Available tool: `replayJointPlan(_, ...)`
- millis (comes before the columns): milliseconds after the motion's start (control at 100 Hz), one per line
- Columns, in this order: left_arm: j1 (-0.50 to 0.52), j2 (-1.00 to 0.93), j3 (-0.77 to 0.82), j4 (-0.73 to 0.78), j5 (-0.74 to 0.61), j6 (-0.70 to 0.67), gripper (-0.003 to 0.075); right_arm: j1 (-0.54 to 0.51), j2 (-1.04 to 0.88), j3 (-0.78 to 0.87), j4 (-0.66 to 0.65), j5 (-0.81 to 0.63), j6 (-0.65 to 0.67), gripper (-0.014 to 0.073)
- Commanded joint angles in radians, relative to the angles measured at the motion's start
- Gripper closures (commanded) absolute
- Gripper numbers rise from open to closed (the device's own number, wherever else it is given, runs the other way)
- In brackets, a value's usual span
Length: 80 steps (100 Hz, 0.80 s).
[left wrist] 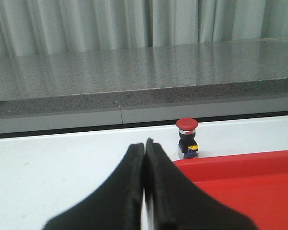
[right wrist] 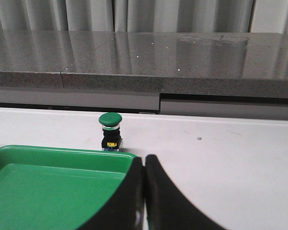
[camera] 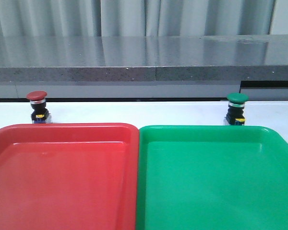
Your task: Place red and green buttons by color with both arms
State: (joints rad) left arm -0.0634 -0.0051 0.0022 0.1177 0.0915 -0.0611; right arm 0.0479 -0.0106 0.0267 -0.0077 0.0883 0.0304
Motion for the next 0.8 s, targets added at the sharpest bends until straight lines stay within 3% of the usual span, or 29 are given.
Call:
replayJointPlan(0,0.003,-0.030,0.041,0.001,-0.078,-0.011,0.0739,0.003,-0.003,-0.014,0.001,-0.088,-0.002,0.0660)
replayJointPlan(590,0.003,-0.026,-0.016,-0.043,-0.070,-0.011,0.0739,0.003,-0.003,-0.014,0.001,-0.088,-0.002,0.0660)
replayJointPlan(790,0.003,0.058,-0.188,-0.074,0.087,-0.011,0.0739,0.003,-0.003,-0.014,0.001,-0.088,-0.002,0.0660)
